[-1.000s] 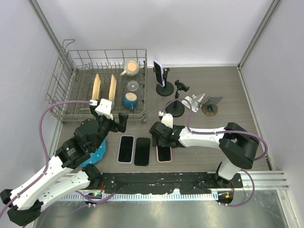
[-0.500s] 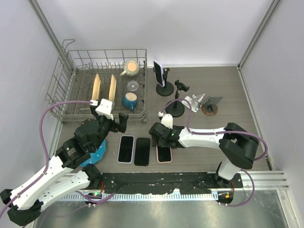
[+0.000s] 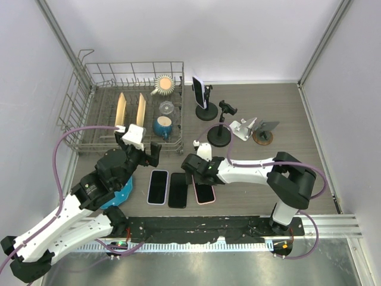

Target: Remove the phone from the phone stand

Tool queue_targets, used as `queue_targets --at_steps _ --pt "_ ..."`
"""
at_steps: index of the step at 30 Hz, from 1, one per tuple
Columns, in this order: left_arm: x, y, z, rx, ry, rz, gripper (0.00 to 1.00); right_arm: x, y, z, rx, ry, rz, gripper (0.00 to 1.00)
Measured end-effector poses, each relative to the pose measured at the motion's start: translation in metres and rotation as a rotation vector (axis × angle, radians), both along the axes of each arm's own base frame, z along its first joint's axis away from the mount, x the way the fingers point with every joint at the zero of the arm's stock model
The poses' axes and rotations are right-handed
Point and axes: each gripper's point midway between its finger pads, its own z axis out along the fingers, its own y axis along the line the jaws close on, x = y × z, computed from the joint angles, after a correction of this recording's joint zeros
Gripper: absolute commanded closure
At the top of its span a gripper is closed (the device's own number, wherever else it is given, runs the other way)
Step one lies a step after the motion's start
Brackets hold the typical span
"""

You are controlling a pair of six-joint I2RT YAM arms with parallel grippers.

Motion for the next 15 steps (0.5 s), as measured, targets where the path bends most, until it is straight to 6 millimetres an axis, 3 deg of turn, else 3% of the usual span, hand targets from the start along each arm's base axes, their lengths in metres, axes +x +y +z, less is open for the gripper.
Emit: queue_targets --at_steps 6,11,15 --pt "0.000 0.000 -0.001 0.003 0.000 -0.001 0.09 -0.006 -0.001 0.009 0.016 0.000 0.012 0.06" --pt "0.000 0.000 -0.001 0.003 0.000 -0.001 0.09 -0.016 -0.002 0.025 0.097 0.006 0.028 0.15" --pt "0.000 0.000 -0.001 0.002 0.000 -0.001 0.09 -0.036 -0.021 0.013 0.107 0.055 0.028 0.20"
